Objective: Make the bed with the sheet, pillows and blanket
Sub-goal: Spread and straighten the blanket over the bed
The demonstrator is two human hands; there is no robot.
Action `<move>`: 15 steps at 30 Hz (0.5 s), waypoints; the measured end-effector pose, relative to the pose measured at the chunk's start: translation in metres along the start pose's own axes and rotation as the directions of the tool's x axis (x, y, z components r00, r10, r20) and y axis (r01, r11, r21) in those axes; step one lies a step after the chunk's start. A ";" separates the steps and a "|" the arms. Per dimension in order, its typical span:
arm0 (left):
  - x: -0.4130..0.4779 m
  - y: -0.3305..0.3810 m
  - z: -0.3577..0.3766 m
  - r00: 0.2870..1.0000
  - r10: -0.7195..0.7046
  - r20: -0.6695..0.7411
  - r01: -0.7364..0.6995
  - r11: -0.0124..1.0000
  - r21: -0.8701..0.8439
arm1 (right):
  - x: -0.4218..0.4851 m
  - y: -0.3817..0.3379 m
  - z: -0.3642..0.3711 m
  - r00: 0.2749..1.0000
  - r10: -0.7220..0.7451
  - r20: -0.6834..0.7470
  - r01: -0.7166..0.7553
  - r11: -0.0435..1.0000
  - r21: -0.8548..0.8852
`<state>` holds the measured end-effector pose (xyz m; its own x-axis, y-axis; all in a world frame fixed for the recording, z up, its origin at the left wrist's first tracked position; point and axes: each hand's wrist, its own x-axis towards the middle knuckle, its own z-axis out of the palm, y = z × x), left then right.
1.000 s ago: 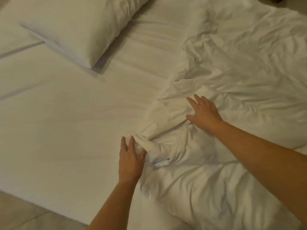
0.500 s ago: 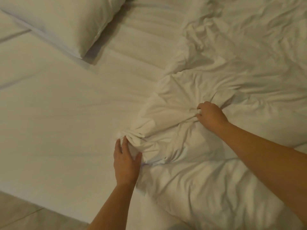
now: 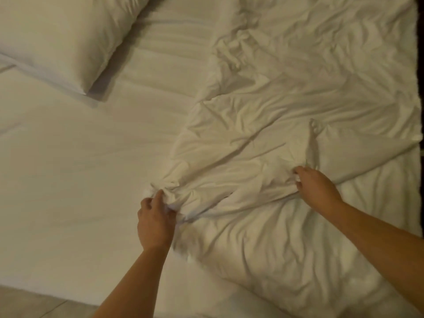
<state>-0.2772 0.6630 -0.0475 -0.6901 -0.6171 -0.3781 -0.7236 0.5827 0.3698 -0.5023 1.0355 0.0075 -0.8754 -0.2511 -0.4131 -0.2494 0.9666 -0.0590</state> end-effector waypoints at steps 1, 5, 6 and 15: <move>-0.001 -0.002 0.001 1.000 0.007 -0.005 -0.007 1.000 0.019 | -0.007 0.003 0.000 1.000 0.022 0.018 -0.022 1.000 0.008; 0.002 -0.013 0.004 0.988 0.105 -0.116 -0.095 0.992 0.086 | -0.023 0.003 0.000 0.997 0.080 0.022 -0.081 0.995 0.060; 0.004 -0.016 0.004 0.979 0.143 -0.146 -0.128 0.986 0.110 | -0.026 0.003 0.002 0.996 0.085 0.020 -0.085 0.996 0.040; -0.004 -0.030 -0.011 0.995 0.094 -0.020 -0.095 0.991 -0.097 | -0.062 0.006 0.009 0.971 0.238 0.009 -0.234 0.962 -0.143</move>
<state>-0.2520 0.6423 -0.0481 -0.7546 -0.5701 -0.3248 -0.6504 0.5849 0.4846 -0.4457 1.0576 0.0246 -0.9060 -0.0133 -0.4231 -0.0937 0.9810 0.1699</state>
